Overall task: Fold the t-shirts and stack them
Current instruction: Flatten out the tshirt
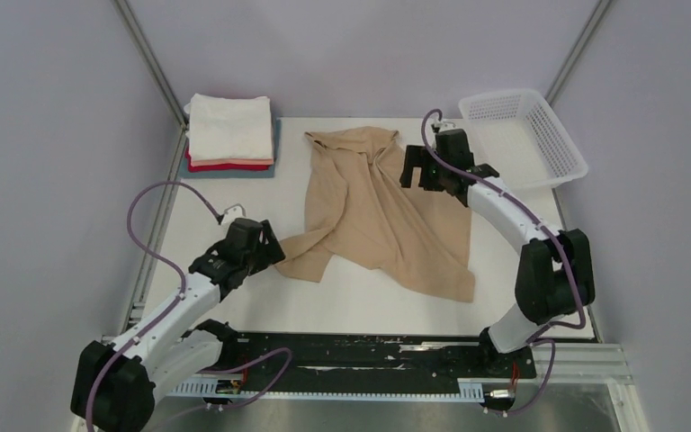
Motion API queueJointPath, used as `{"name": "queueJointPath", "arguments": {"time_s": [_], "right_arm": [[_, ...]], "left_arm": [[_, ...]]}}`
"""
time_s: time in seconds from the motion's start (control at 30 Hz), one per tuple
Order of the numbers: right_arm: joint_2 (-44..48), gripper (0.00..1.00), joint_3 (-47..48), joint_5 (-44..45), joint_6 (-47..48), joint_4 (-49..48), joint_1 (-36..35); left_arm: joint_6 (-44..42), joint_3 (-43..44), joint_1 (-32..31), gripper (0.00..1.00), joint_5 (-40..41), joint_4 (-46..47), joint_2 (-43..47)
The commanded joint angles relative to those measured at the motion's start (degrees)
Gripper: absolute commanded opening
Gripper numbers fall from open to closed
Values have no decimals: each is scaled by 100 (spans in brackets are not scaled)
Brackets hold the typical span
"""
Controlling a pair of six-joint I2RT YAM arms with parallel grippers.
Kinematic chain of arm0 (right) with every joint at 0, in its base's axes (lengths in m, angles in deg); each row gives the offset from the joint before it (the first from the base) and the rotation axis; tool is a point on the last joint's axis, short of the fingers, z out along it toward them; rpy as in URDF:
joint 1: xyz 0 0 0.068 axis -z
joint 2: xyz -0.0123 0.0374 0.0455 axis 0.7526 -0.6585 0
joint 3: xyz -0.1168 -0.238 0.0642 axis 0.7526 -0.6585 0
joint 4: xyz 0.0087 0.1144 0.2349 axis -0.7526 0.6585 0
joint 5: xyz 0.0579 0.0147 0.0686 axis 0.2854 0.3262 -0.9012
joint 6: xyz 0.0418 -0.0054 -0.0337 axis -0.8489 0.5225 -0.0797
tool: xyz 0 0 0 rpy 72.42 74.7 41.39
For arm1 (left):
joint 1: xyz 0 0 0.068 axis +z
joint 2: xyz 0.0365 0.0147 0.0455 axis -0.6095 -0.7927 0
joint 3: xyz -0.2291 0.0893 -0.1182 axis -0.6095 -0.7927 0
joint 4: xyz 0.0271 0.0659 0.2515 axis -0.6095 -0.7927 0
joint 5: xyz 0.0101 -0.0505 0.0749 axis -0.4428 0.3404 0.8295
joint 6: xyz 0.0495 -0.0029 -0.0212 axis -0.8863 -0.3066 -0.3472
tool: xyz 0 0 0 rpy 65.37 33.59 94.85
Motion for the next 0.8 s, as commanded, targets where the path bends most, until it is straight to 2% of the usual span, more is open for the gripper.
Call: {"name": "queueJointPath", "arguments": {"time_s": [0.0,0.2,0.33,0.4,0.43,0.47,0.5,0.57,0.7,0.77], "right_arm": [[906,100,-1149,519,-737,-120,-19],[1677,100,-2077,634,-773,-168,-23],[2214,100,-2574,551,-826,-125,-17],[2456,100,-2719,454,-877,60,-19],[2574,100,-2790,472,-919,213,-25],[2692,100,-2868,472,-956,386,-20],[2815,100,-2953,439,-973,662,-19],[3112,100,-3094,449,-1086,1218,-23],[3733,100,-3440,428,-1617,2317,-13],[4040,100,-3582,696,-2045,2791,-15]], "left_arm": [[268,-375,717,96,-672,567,45],[23,-357,870,87,-1084,1288,-508],[-30,-322,912,72,-1168,1444,-764],[-42,-339,915,57,-1268,1534,-841],[-39,-352,916,42,-1288,1582,-861],[-37,-388,910,34,-1294,1607,-849],[-37,-403,909,19,-1279,1629,-832],[-31,-435,913,2,-1172,1597,-746],[-127,-622,914,0,-1169,1695,-412],[-106,-715,916,0,-1236,1729,-243]]}}
